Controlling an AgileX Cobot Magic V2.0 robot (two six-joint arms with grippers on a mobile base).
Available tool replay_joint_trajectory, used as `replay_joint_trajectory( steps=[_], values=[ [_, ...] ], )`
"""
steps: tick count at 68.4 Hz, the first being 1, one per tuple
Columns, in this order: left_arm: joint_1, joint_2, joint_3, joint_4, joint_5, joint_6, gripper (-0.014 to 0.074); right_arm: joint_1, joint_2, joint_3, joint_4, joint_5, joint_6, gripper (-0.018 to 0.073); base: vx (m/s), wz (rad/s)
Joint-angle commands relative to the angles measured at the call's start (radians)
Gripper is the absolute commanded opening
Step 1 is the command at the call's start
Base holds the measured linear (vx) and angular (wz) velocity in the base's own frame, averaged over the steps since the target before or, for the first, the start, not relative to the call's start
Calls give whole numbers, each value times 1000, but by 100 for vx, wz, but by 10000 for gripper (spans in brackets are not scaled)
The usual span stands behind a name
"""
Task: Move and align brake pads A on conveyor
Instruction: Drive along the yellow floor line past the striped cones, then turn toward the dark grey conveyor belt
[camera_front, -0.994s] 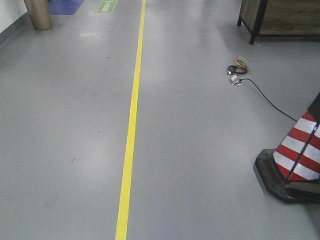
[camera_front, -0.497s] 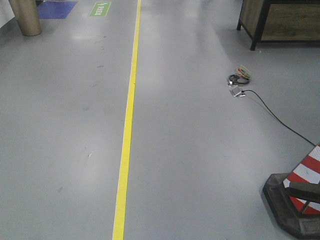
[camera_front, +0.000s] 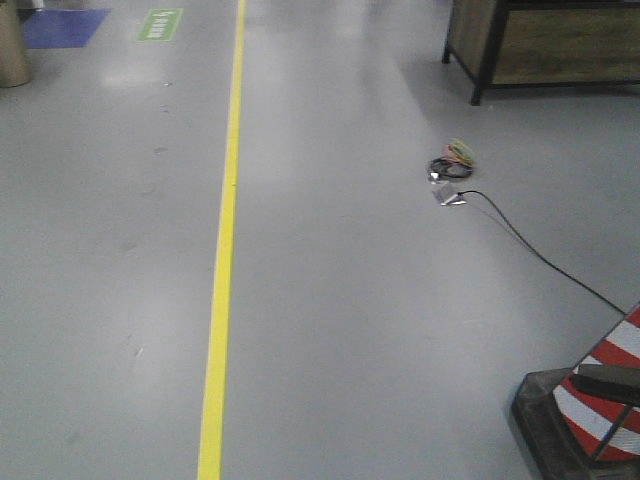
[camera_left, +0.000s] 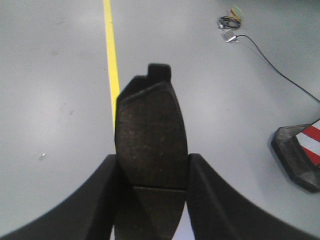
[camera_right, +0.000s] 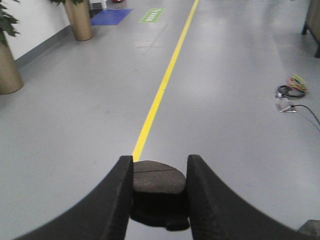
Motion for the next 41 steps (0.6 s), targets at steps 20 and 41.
replay_joint_trajectory(
  steps=[20,41],
  values=[
    [-4,12,-27,5,-88,-2,-6,-5,12,-26,-9,-101,-5,-4,20,-45],
    [-4,12,-27,5,-88,-2,-6,-5,12,-26,-9,-101,-5,-4,17,-67]
  ],
)
